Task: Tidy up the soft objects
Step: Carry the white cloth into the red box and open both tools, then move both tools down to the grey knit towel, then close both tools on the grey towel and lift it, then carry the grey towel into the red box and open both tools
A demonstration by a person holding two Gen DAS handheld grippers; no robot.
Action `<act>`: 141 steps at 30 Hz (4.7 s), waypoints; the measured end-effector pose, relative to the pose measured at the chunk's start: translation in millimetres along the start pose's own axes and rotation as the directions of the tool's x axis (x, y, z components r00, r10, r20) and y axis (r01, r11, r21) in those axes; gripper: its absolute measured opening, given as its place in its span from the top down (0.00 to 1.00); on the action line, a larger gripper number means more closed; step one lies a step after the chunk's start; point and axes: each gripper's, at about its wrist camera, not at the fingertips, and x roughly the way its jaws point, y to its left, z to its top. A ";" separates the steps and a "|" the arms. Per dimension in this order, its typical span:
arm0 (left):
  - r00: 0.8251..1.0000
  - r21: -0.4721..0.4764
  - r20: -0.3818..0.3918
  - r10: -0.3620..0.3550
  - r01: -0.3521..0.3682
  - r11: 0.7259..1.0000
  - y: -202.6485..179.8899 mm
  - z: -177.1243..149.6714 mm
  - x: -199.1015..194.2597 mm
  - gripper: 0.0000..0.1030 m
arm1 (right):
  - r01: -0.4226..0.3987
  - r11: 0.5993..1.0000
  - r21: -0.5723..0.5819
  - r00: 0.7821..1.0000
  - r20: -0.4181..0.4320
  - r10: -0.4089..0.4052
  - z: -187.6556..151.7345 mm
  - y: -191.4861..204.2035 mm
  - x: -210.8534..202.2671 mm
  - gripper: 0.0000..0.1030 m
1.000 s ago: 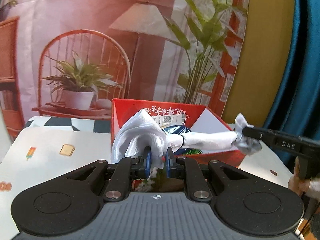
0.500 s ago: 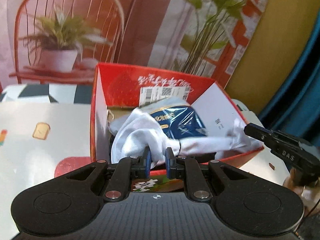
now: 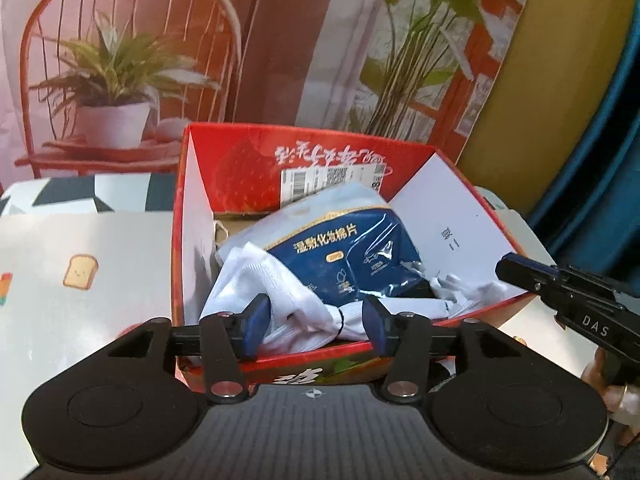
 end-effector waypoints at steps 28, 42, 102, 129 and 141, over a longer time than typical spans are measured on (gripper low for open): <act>0.984 -0.067 0.118 0.134 -0.127 0.990 5.1 -122.0 -59.8 0.20 | 0.078 0.997 0.013 0.997 -0.001 -0.078 -91.7 8.0 -41.0 0.46; 0.988 -0.152 0.021 0.156 -0.151 0.977 26.4 -158.5 -23.8 0.29 | 0.080 0.994 0.078 0.991 -0.113 -0.071 -120.6 -6.4 -4.9 0.46; 0.932 0.011 0.352 0.088 -0.098 0.995 -27.2 -34.8 -104.2 0.92 | 0.028 0.999 -0.037 0.990 0.137 -0.023 17.2 31.5 -67.1 0.92; 0.991 0.068 0.036 0.126 -0.128 0.989 9.1 76.2 69.1 0.92 | 0.164 0.979 -0.122 0.978 -0.105 -0.178 74.8 7.9 112.3 0.92; 0.972 0.118 -0.227 0.066 -0.040 0.992 15.1 83.5 116.6 0.90 | 0.152 0.981 -0.117 0.879 -0.437 -0.189 69.0 3.6 177.1 0.91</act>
